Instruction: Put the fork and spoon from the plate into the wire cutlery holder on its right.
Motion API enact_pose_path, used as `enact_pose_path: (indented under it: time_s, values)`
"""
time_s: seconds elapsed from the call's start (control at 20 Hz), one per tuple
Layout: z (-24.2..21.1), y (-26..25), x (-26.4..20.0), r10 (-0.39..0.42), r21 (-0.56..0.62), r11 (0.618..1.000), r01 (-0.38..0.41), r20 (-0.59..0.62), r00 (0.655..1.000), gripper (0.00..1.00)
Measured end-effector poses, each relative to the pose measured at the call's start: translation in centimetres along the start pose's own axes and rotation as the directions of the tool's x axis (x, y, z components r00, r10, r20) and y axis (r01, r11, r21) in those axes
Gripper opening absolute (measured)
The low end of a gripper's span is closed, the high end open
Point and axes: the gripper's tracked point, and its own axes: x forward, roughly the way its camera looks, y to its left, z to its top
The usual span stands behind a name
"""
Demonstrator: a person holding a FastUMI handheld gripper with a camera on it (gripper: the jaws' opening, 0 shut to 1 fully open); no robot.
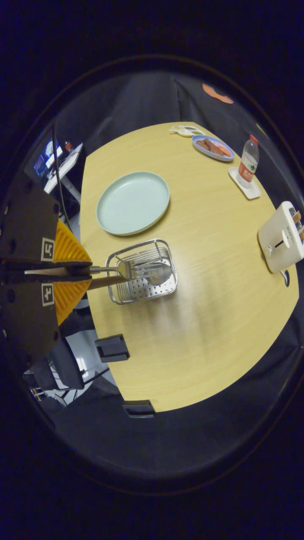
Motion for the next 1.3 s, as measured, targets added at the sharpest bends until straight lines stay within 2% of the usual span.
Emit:
enact_pose_path:
  time_s: [0.05,0.25,0.35,0.4,0.55,0.65,0.75,0.9,1.05,1.15,1.25,1.3]
  values:
    - [0.2,0.1,-0.1,0.005,0.003,1.000,-0.005,0.000,1.000,0.07]
    - [0.5,1.1,0.2,0.039,0.005,0.999,-0.039,0.012,0.999,0.10]
    - [0.7,1.8,-0.3,0.060,-0.015,0.998,-0.060,0.054,0.997,0.17]
    - [1.1,2.2,-0.7,0.072,-0.031,0.997,-0.070,0.083,0.994,0.26]
    - [2.6,3.6,-2.6,0.107,-0.094,0.992,-0.089,0.211,0.971,0.45]
    - [4.1,4.7,-4.7,0.135,-0.164,0.983,-0.082,0.345,0.929,0.61]
    - [5.4,6.3,-7.8,0.178,-0.243,0.968,-0.061,0.495,0.851,0.77]
    - [5.8,9.3,-14.1,0.290,-0.357,0.933,-0.040,0.683,0.670,0.88]
    - [4.1,11.9,-20.6,0.400,-0.440,0.897,-0.025,0.788,0.467,0.88]
    - [3.8,12.2,-24.4,0.425,-0.459,0.888,0.042,0.850,0.312,0.88]
    - [2.9,12.0,-27.1,0.428,-0.449,0.887,0.106,0.887,0.173,0.88]
    - [2.0,11.9,-28.2,0.431,-0.442,0.890,0.110,0.896,0.109,0.88]
